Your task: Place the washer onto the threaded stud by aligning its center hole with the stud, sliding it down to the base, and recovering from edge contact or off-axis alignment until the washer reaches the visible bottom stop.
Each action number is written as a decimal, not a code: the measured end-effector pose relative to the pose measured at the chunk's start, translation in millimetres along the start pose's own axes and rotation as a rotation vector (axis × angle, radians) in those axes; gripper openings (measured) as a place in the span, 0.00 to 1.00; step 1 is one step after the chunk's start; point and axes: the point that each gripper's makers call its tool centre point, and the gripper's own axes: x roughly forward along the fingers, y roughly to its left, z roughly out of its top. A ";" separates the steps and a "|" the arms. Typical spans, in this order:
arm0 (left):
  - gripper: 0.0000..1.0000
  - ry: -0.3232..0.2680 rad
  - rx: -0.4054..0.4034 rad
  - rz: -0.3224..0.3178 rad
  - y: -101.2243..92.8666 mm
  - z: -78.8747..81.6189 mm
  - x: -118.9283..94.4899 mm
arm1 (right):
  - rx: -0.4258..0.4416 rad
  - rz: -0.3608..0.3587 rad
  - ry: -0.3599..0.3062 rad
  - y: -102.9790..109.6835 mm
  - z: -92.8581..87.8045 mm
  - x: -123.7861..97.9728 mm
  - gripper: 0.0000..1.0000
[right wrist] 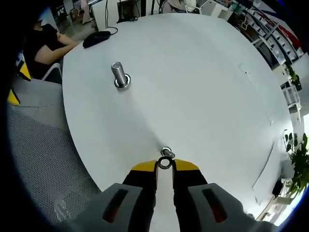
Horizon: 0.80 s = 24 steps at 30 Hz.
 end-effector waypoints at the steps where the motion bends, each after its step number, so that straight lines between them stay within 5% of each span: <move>1: 0.25 0.000 0.000 0.000 -0.4 0.3 -0.3 | 0.001 -0.001 -0.004 0.3 0.5 -2.0 0.13; 24: 0.25 0.005 -0.005 0.007 0.8 -0.3 -0.4 | -0.010 -0.014 0.004 -10.2 4.0 5.3 0.13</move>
